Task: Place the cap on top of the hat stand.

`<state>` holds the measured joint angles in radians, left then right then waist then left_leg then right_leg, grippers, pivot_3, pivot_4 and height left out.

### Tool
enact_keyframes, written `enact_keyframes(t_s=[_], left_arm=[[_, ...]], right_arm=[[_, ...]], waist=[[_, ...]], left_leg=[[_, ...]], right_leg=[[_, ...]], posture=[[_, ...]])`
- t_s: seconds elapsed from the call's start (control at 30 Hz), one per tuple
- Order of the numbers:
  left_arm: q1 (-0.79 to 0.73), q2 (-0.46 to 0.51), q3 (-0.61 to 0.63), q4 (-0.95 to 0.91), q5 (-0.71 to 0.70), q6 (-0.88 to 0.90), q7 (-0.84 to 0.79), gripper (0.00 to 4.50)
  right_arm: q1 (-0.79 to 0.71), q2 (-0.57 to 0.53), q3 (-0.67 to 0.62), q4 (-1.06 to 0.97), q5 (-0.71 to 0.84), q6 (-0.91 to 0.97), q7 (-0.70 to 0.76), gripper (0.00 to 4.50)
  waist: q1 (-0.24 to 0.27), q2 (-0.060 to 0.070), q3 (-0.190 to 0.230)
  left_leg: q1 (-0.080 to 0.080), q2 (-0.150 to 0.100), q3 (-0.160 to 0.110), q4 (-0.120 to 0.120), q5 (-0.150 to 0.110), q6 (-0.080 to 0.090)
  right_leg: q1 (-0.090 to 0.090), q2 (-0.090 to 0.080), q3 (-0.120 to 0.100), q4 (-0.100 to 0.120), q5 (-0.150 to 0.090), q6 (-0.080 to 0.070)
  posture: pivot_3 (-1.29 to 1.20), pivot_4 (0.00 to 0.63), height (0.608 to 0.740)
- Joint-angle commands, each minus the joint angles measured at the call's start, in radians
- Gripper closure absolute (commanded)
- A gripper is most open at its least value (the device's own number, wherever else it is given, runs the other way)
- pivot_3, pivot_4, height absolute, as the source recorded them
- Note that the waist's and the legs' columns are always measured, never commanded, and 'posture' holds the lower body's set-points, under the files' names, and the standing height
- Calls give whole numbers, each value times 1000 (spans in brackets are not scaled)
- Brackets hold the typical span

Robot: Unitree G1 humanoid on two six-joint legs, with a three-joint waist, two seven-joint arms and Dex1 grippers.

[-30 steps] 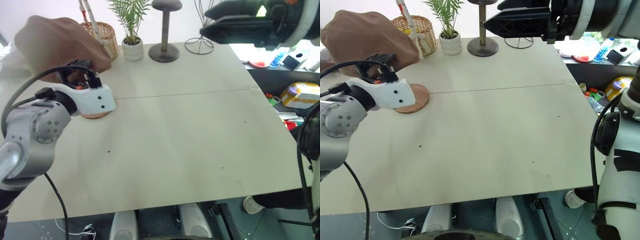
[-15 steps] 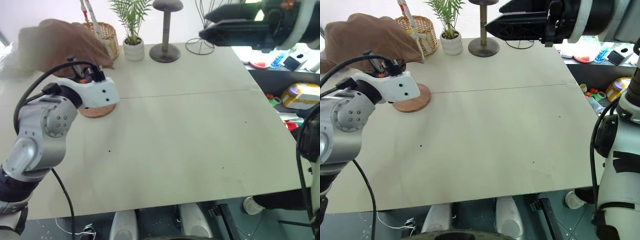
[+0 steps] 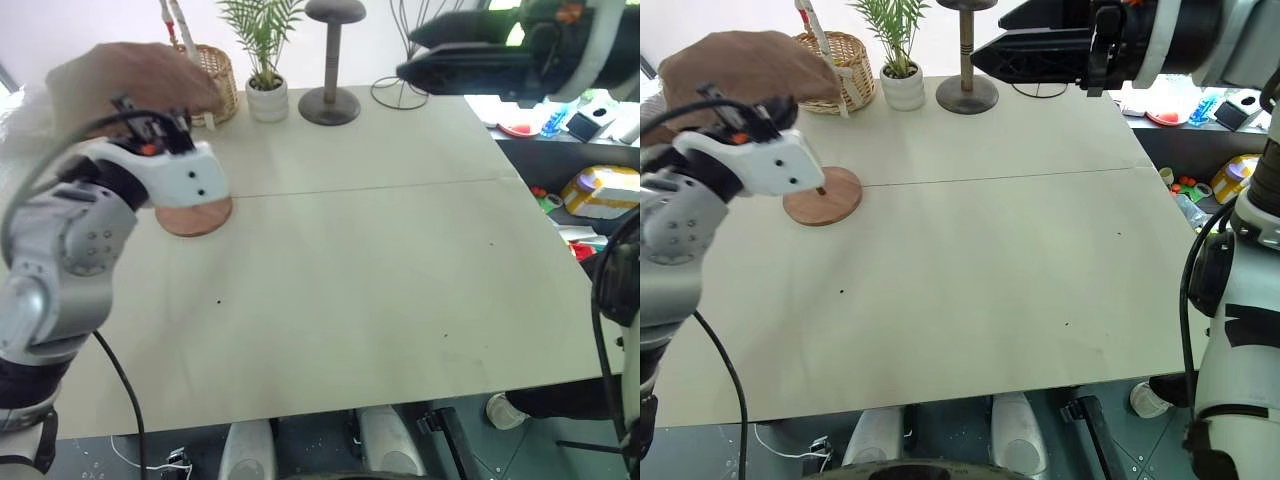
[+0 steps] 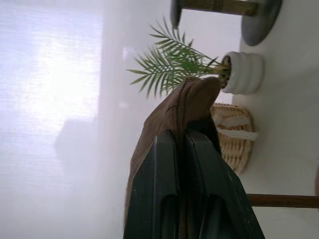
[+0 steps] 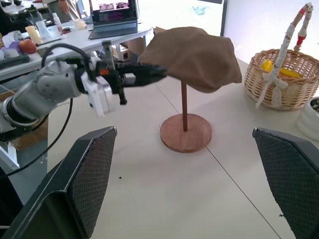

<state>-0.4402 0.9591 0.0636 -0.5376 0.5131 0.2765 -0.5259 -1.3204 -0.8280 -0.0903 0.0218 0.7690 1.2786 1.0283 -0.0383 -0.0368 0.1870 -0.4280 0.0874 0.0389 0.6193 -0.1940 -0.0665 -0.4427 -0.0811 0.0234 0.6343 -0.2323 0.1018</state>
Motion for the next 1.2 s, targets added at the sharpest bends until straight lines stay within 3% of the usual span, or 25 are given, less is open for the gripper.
enact_keyframes(t_s=[0.03, 0.27, 0.5, 0.8, 1.2], left_arm=[[21, 35, 142, 21, -56, -155, 39, 4466], [84, 62, 355, 220, -273, -557, 48, 4466], [103, 119, 409, 536, -506, -975, -36, 4466], [44, 237, 334, 867, -703, -1274, -216, 4466], [-32, 286, 188, 1168, -824, -1548, -421, 4466]], right_arm=[[4, -21, -11, -20, 8, -28, 9, 0], [29, -11, 2, -19, 5, -51, 12, 0], [35, -11, 9, -16, 4, -53, 2, 0], [59, -28, 2, -32, 11, -28, -19, 0], [54, -90, -15, -86, 71, -10, 38, 0]], waist=[[0, 0, 0], [0, 0, 0], [0, 1, 0], [-1, 1, 0], [-4, 2, 0]], left_leg=[[0, 0, 0, 0, 0, 0], [0, 0, 0, 0, 0, 0], [0, 1, 1, 0, 0, 0], [0, 1, 3, 0, 0, 0], [0, 2, 4, -2, 0, 0]], right_leg=[[0, 0, 0, 0, 0, 0], [0, 0, 0, 0, 0, 0], [0, 0, 0, 0, -1, -2], [0, -1, 0, 0, -1, -3], [-2, -1, 0, 0, -1, -3]], posture=[[0, 150, 728], [0, 150, 728], [0, 150, 728], [0, 150, 728], [0, 150, 728]])
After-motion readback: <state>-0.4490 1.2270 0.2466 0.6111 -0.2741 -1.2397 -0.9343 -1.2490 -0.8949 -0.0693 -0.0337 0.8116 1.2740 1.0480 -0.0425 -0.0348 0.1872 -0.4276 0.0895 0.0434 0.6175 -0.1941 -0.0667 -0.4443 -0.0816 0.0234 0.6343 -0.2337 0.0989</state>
